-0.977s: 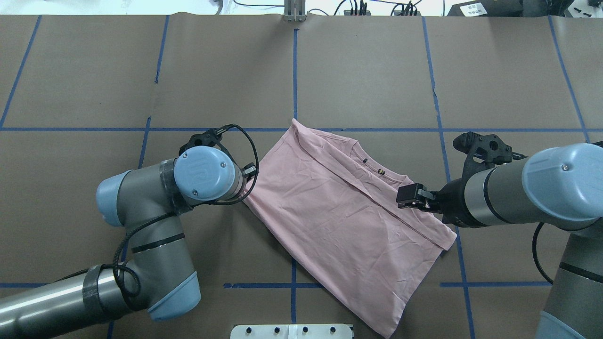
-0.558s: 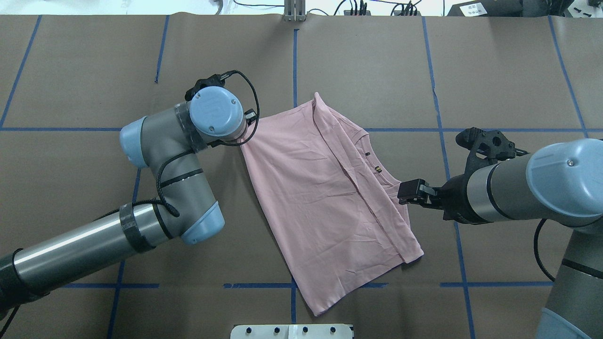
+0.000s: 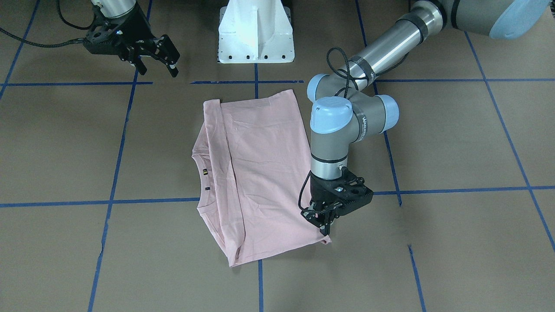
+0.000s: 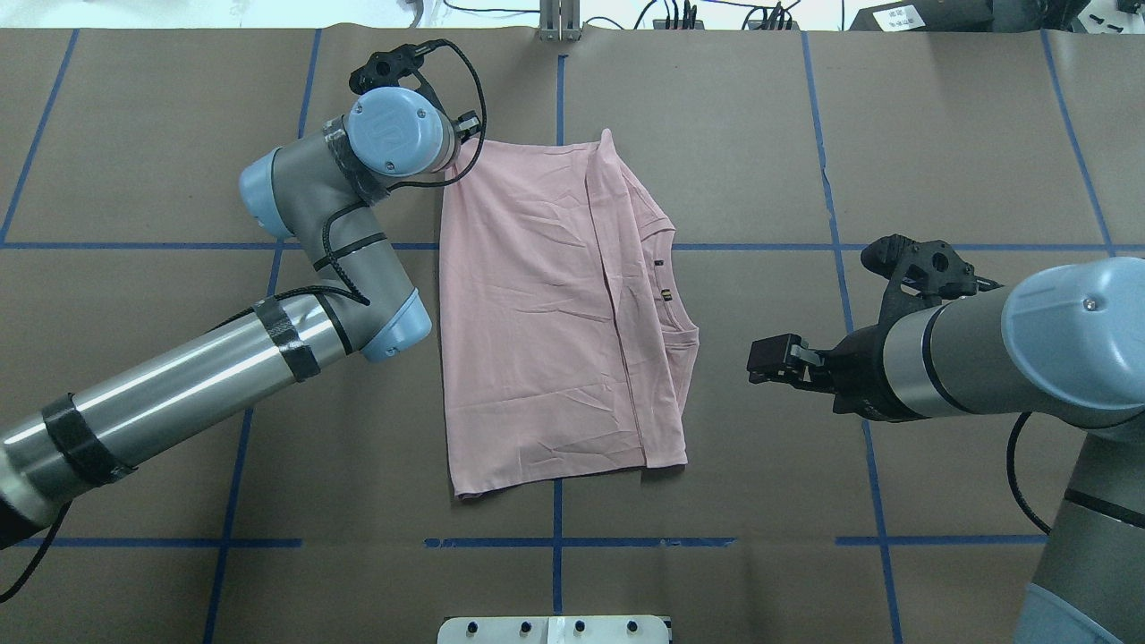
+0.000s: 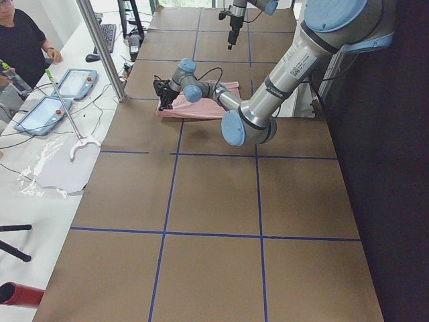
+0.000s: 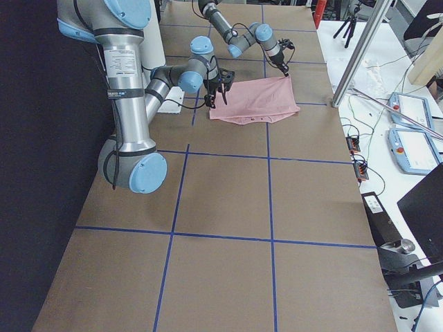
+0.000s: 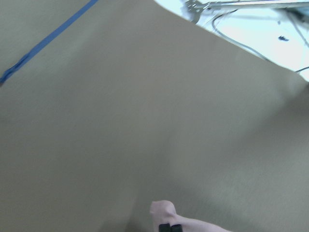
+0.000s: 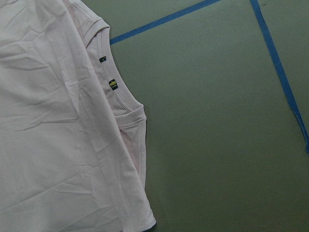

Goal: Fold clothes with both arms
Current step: 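Drag the shirt with the left gripper away from the robot, rotating it lengthwise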

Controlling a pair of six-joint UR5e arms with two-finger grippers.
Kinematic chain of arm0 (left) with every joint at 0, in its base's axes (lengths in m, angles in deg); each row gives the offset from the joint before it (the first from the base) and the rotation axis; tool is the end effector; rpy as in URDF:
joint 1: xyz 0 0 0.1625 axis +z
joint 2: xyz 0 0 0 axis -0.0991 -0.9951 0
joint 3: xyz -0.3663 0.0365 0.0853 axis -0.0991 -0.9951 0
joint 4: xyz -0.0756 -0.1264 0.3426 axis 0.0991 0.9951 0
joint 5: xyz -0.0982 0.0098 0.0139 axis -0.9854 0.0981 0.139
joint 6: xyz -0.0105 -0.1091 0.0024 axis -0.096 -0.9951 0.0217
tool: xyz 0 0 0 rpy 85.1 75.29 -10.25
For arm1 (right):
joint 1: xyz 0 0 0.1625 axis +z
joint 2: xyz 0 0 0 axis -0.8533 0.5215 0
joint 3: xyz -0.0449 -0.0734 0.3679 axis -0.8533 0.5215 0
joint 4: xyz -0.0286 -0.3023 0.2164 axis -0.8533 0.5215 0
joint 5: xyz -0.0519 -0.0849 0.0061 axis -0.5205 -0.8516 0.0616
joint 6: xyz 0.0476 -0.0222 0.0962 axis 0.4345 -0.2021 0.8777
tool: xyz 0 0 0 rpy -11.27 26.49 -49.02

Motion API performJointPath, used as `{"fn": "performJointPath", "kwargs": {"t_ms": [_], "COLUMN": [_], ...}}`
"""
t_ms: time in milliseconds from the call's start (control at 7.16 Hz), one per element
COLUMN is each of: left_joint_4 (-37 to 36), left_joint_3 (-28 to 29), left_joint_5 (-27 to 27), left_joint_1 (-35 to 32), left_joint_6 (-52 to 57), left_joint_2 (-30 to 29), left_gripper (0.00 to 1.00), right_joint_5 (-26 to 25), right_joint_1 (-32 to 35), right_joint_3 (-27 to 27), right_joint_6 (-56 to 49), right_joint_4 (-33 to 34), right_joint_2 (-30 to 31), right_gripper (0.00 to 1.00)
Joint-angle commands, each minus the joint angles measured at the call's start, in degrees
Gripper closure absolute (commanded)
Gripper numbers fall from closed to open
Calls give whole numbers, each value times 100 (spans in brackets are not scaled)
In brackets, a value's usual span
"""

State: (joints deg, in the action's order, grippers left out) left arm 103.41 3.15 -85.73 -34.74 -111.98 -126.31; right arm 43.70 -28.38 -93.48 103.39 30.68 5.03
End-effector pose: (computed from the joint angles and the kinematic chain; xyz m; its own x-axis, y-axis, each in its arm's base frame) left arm 0.4811 -0.5987 0.2558 0.4496 -0.3677 -0.8140 0.7000 0.7112 0.0653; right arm -0.3116 -0.3020 0.2505 0.5084 0.2833 0.8132 -0.2948 0.9445 -0.1447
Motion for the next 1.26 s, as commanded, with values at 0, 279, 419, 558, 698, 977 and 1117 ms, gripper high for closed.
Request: {"fn": "performJointPath", "kwargs": {"t_ms": [0,279,419,558,698,977,1117], "left_joint_4": [1220,1296,1287,1217,842,-396,-879], "left_joint_3": [871,1086,1069,999,554,-1548,-2464], "left_joint_5": [256,395,309,-144,-610,-1357,-1631], "left_joint_1": [-18,-78,-201,-280,-299,-229,-81], "left_joint_6": [205,887,917,909,874,192,-247], "left_joint_2": [-345,-364,-373,-364,-216,808,1310], "left_gripper": [100,0,0,0,0,0,0], "right_joint_5": [-24,-32,-41,-41,-41,89,204], "right_joint_1": [4,57,118,127,136,311,347], "right_joint_3": [6,23,58,215,356,383,384], "right_joint_6": [12,3,3,3,-6,-154,-460], "right_joint_4": [0,0,8,8,8,8,8], "right_joint_2": [-13,-21,-134,-379,-477,-513,-522], "right_gripper": [0,0,0,0,0,0,0]}}
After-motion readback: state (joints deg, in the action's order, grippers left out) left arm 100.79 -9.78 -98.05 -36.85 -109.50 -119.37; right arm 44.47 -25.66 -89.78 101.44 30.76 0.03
